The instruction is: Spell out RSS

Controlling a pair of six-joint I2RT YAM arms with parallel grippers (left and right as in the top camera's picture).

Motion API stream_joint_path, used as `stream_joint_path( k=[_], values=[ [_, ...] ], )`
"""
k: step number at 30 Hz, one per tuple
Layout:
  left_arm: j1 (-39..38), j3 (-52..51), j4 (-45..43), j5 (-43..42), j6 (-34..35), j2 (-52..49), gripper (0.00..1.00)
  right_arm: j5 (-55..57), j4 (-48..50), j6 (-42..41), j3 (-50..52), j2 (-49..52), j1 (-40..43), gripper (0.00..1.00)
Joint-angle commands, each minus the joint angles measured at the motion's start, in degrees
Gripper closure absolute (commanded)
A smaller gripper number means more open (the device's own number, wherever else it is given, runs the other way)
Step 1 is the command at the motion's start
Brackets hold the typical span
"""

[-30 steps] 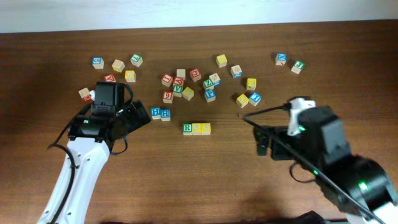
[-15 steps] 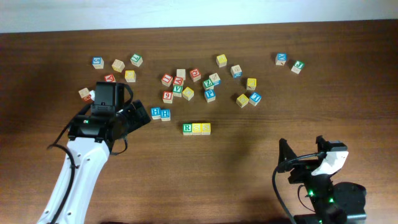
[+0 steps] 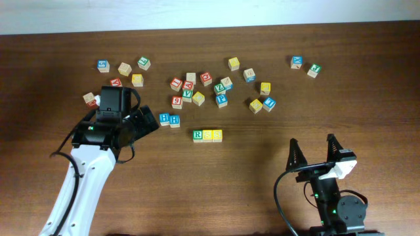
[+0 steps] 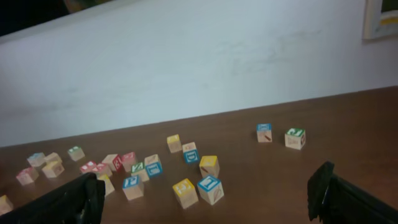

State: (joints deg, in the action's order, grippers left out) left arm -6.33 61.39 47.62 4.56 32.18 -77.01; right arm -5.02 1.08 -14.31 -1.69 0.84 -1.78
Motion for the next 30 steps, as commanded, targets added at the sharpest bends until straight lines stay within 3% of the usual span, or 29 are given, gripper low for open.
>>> stream_joint_path(
  k=[1,5,11,16,30],
  values=[
    [0.2,0.4,0.1,0.4,-0.3,0.7,0.01,4.7,0.1,2.7,1.4,-0.7,0.3,0.02],
    [0.2,0.4,0.1,0.4,-0.3,0.7,0.01,4.1,-5.7,6.1,1.4,-0.5,0.3,0.02],
    [0.2,0.4,0.1,0.4,-0.3,0.7,0.01,4.7,-5.6,7.5,1.4,-0.7,1.2,0.02],
    [0.2,0.4,0.1,0.4,-0.3,0.7,0.01,5.6,-5.8,19.7,1.4,-0.7,-0.2,0.02],
    [0.2,0.4,0.1,0.4,-0.3,0.7,0.01,5.7,-5.9,15.8,1.4,-0.7,0.0,0.02]
  ],
)
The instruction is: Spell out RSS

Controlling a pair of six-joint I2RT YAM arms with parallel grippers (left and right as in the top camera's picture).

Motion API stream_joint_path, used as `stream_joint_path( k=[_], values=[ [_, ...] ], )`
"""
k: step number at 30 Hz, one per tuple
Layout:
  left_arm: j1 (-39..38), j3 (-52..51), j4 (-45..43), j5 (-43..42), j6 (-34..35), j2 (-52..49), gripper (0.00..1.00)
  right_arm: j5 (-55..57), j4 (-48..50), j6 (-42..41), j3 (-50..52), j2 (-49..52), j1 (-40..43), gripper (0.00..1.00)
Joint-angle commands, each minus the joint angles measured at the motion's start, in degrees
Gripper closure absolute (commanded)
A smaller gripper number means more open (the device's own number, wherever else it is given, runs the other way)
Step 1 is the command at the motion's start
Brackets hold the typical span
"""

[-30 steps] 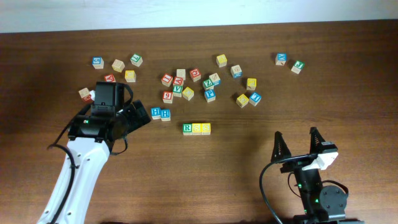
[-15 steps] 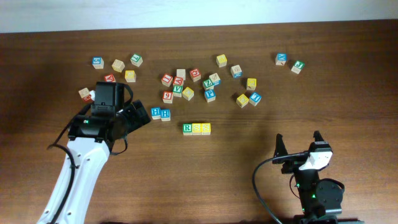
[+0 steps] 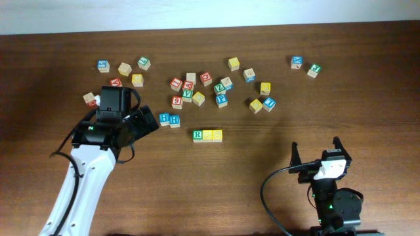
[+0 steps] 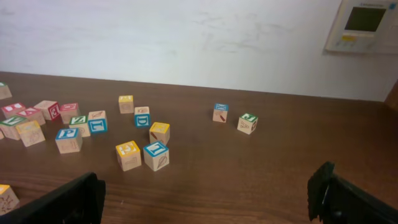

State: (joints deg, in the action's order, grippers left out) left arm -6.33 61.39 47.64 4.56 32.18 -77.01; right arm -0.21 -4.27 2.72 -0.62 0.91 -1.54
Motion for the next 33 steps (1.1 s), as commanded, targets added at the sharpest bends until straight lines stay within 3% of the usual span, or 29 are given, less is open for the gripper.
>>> stream_joint_path(
  k=[1,33],
  values=[
    [0.2,0.4,0.0,0.4,-0.3,0.7,0.01,1.0,-0.5,-1.2,0.3,-0.7,-0.2,0.02],
    [0.2,0.4,2.6,0.9,-0.5,0.7,0.01,0.5,-0.4,-1.3,0.3,-0.7,-0.2,0.02]
  ],
)
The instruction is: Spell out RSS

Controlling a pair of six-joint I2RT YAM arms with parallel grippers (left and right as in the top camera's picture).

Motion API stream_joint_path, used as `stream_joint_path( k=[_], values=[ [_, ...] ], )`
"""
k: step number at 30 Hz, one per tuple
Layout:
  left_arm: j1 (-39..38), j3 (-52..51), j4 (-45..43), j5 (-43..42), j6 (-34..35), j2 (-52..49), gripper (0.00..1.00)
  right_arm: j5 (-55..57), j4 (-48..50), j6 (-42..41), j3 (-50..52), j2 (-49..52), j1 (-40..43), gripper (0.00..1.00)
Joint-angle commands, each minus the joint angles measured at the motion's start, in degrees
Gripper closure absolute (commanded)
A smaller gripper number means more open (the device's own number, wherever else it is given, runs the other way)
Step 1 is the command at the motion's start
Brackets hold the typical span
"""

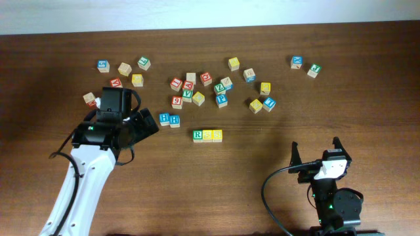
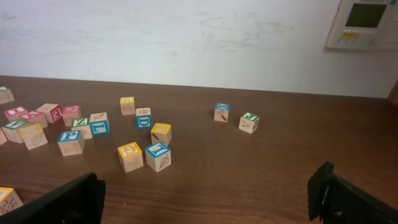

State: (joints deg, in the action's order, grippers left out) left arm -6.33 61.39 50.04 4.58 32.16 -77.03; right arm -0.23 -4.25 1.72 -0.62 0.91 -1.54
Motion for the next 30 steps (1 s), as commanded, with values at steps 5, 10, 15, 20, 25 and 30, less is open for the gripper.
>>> stream_joint_path(
  k=[5,10,15,20,25,30],
  values=[
    [0.2,0.3,1.2,0.9,-0.5,3.4,0.01,0.5,-0.4,-0.3,0.3,-0.7,-0.2,0.02],
    [0.2,-5.7,-5.6,0.8,-7.3,14.5,0.01,0.5,-0.4,-0.3,0.3,-0.7,-0.2,0.02],
    [0.2,-22.7,-21.8,-10.8,-18.8,32.3,0.01,0.5,-0.4,-0.3,0.3,-0.7,-0.2,0.02],
    [0.2,-37.2,-24.6,-11.3,-19.0,45.2,0.01,0.5,-0.4,-0.3,0.3,-0.7,-0.2,0.02],
    [0.2,-38.0,-24.4,-12.3,-19.0,48.5,0.01,0.5,-0.4,-0.3,0.3,-0.7,-0.2,0.02],
    [0.2,-38.0,-13.5,-10.6,-19.0,61.3,0.01,0.5,-0.4,-0.3,0.3,-0.7,-0.2,0.02]
  ],
)
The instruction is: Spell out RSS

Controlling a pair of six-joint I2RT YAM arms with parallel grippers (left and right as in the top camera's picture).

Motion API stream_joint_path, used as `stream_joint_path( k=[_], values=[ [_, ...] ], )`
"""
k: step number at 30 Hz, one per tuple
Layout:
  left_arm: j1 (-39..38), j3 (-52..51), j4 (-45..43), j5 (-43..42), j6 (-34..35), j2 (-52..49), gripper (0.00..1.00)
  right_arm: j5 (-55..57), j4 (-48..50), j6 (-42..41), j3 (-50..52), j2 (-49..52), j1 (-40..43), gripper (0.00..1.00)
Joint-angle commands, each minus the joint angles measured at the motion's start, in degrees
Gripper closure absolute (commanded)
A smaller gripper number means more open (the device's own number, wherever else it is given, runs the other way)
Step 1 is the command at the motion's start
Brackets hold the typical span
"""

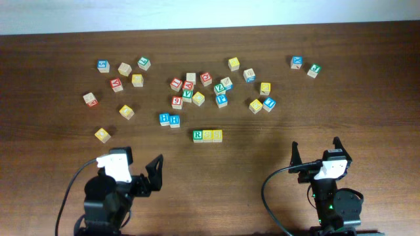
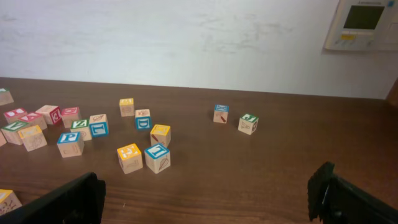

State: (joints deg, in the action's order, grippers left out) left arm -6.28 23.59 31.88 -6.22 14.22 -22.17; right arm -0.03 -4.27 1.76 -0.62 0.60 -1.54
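Note:
Three blocks stand in a row reading R [image 1: 198,135], S [image 1: 208,136], S [image 1: 217,135] at the table's middle front. My left gripper [image 1: 143,164] is pulled back at the front left, open and holding nothing, well short of the row. My right gripper [image 1: 315,149] sits at the front right, also open and empty. In the right wrist view its gripper [image 2: 205,190] has only bare table between its dark fingertips [image 2: 323,183]. The row itself lies outside that view.
Several loose letter blocks are scattered across the back half, with two blue H blocks [image 1: 169,119] just left of the row. Two yellow blocks [image 1: 102,135] lie at the left. A yellow and a blue block [image 2: 144,158] sit ahead of the right gripper.
My left arm was stretched over the left of the table with its gripper beside the H blocks. It is now drawn back to the front left edge, uncovering two yellow blocks. The right arm has not moved.
The R S S row stood in the same place at every moment. My right gripper, open, first sat slightly forward facing mostly the wall, then was settled back and level. My left arm stayed by the H blocks until now, when it is back at the front.

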Motion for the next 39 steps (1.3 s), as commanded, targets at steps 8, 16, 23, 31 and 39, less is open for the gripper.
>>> stream_joint_path(
  k=[8,16,23,31,39],
  values=[
    [3.4,-11.7,-5.1,-1.9,-14.3,19.8,0.01,0.3,-0.4,-0.3,0.3,-0.4,-0.2,0.02],
    [10.1,-23.2,-29.4,-1.5,-14.3,21.9,0.01,0.3,-0.4,-0.3,0.3,-0.4,-0.2,0.02],
    [10.2,-23.1,-27.8,1.5,-14.0,21.9,0.01,0.3,-0.4,-0.3,0.3,-0.4,-0.2,0.02],
    [10.2,-23.1,-27.1,7.2,-11.0,21.9,0.01,0.3,-0.4,-0.3,0.3,-0.4,-0.2,0.02],
    [10.2,-23.1,-27.1,7.6,-14.3,21.9,0.01,0.3,-0.4,-0.3,0.3,-0.4,-0.2,0.02]
  ],
)
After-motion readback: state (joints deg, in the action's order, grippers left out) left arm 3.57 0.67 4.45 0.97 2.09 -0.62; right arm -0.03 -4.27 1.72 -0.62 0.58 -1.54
